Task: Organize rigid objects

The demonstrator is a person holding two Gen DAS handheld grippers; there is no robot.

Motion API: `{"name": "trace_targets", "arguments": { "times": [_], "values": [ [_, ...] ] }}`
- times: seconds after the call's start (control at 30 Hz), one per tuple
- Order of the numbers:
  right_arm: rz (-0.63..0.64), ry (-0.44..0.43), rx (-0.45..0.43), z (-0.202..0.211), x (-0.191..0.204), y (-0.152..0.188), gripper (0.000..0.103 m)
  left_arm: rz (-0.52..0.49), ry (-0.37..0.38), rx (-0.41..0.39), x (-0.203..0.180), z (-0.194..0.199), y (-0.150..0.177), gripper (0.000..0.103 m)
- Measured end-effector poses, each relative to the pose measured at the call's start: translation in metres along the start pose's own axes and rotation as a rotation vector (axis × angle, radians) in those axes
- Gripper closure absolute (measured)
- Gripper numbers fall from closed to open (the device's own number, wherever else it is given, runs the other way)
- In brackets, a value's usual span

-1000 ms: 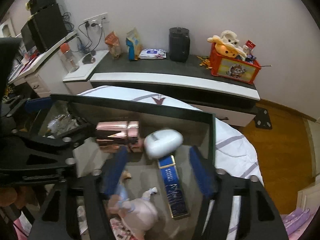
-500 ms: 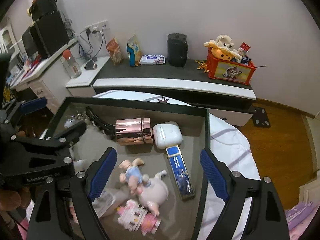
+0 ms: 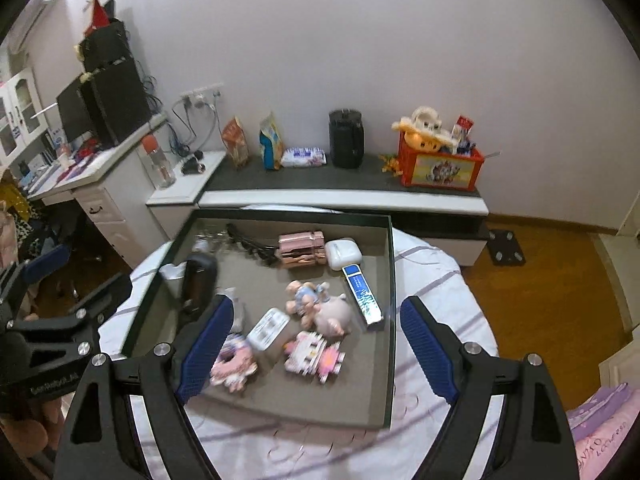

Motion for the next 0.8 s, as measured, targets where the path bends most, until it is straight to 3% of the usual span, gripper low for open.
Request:
{"name": "trace_targets", "arguments": {
  "times": [0.43,0.8],
  "values": [
    [0.006,-0.017,-0.181,0.129,0.023,0.067,0.016,0.114,0.040,-0.118,0.008,0.132,0.073,0.000],
    [-0.030,-0.002,-0.229,0.189,0.025,0.127,0.016,0.212,0.032,-0.173,0.012,0.206,0.139,0.000]
  ]
}}
Point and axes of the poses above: each gripper's, at about its wrist camera, not at the fingertips, and z roughly against the way its jaws point, x to its left, y to its underside, the point moved 5 cm from there along -z, roughly the way its jaws point, and after that the axes turned 3 degrees about y, right-handed, at the moved point
